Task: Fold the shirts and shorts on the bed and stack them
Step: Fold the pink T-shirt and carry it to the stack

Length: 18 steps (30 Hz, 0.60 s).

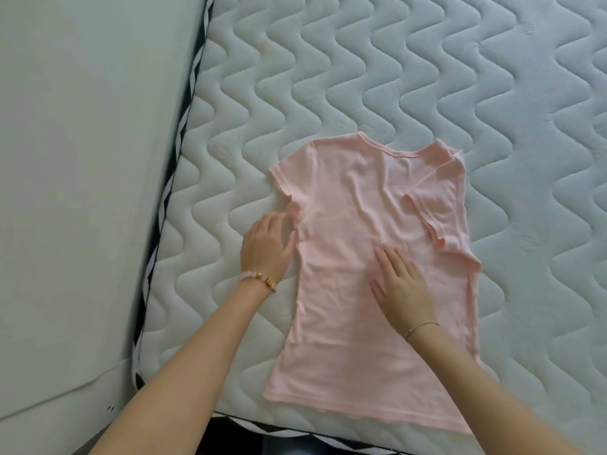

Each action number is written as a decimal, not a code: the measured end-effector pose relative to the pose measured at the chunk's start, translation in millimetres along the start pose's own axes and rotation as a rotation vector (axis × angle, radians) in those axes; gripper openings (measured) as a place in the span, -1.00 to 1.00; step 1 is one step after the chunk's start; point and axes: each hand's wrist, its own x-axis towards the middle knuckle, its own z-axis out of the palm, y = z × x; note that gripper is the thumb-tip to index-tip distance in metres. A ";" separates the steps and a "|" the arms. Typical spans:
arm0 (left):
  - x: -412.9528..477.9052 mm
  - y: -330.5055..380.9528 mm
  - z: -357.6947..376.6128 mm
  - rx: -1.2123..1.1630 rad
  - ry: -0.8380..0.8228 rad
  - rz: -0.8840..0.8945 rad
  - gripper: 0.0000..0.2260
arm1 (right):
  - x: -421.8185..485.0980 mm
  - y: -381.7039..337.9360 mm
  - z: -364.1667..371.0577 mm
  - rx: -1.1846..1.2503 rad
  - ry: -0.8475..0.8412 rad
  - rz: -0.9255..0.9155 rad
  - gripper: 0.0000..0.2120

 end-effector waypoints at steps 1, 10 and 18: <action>7.6 -6.2 -3.4 -0.096 -0.018 -0.123 -0.64 | 5.6 -7.8 -0.1 0.003 0.007 -0.018 -0.45; 97.4 -3.6 -13.2 -0.790 -0.165 -0.664 -0.68 | 47.2 -36.7 13.7 0.041 0.016 -0.012 -0.50; 123.7 -8.6 -8.0 -0.956 -0.186 -0.806 -0.65 | 46.2 -28.0 21.3 0.002 0.051 -0.019 -0.47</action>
